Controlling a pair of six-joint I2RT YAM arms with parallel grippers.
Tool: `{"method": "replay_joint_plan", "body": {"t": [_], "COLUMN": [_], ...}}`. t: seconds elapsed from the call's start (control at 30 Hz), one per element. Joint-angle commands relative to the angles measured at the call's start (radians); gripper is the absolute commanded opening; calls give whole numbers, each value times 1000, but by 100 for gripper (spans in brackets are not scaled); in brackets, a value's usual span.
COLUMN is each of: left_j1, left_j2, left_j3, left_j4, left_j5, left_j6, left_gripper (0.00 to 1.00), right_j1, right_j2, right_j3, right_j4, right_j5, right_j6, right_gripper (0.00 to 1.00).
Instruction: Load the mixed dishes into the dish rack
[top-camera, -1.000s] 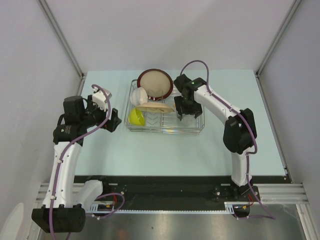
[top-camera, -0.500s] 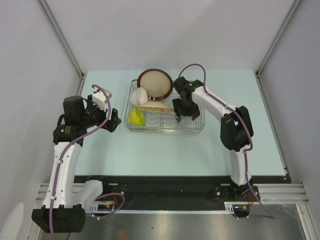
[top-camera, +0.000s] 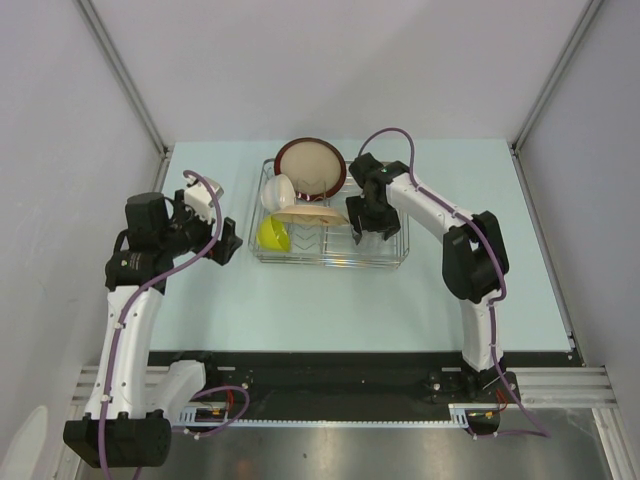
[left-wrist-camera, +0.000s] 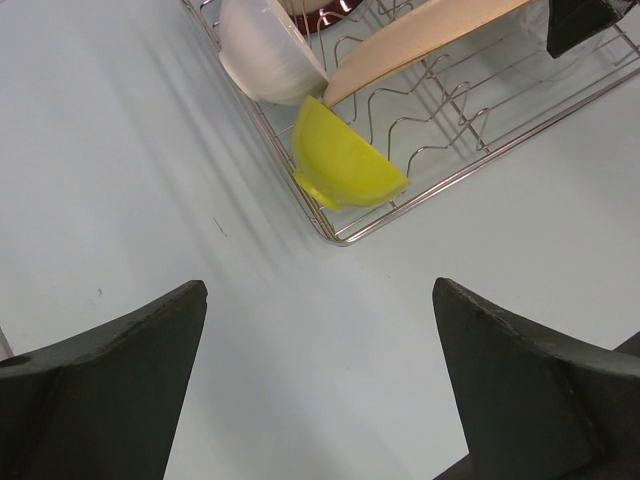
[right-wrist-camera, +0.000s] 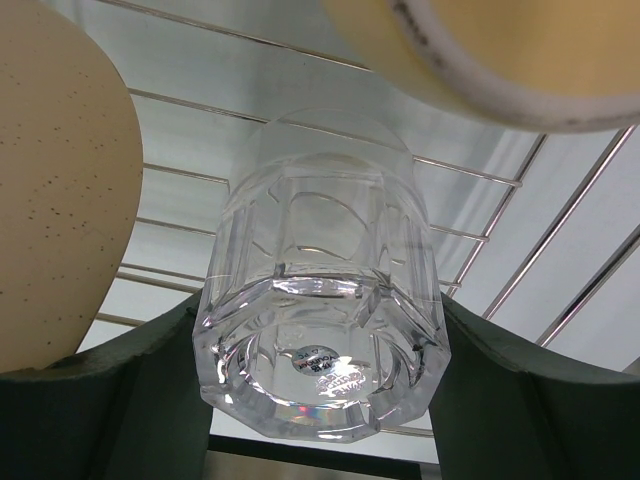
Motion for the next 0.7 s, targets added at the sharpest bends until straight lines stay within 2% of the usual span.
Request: {"method": "replay_joint_plan", "body": {"t": [0.0, 0.1, 0.23, 0.3, 0.33, 0.4, 0.47, 0.5, 0.57, 0.6, 0.63, 0.67], "left_j1": [3, 3, 5, 3, 5, 5, 3, 5, 5, 5, 3, 5], "left_j2": [-10, -8, -11, -16, -17, -17, -14, -16, -16, -14, -16, -14], "left_j3": [35, 40, 38, 35, 35, 35, 37, 35, 37, 37, 37, 37], "left_j4": [15, 15, 12, 12, 10, 9, 10, 10, 13, 12, 12, 12], "left_j5": [7, 8, 8, 4, 4, 4, 8, 10, 11, 11, 10, 10], "left_j6": [19, 19, 19, 24, 25, 27, 25, 21, 21, 21, 24, 24], "left_gripper": [100, 100, 100, 100, 100, 100, 100, 100, 100, 100, 100, 100], "right_j1": [-12, -15, -14, -11, -9, -8, -3, -2, 3, 8, 8, 11], "right_j2": [6, 9, -12, -26, -34, -41, -57, -61, -84, -93, -101, -119], "right_j3": [-30, -29, -30, -38, -41, -56, -67, -78, -84, -84, -82, -81], "right_j4": [20, 23, 43, 49, 46, 43, 42, 42, 42, 40, 36, 34], "right_j5": [-1, 3, 26, 37, 41, 52, 55, 58, 71, 74, 77, 80], "right_j6": [-12, -9, 0, -1, -3, -6, -3, -1, 2, 5, 5, 8], "right_gripper": [22, 26, 18, 20, 25, 27, 36, 46, 52, 62, 67, 69]}}
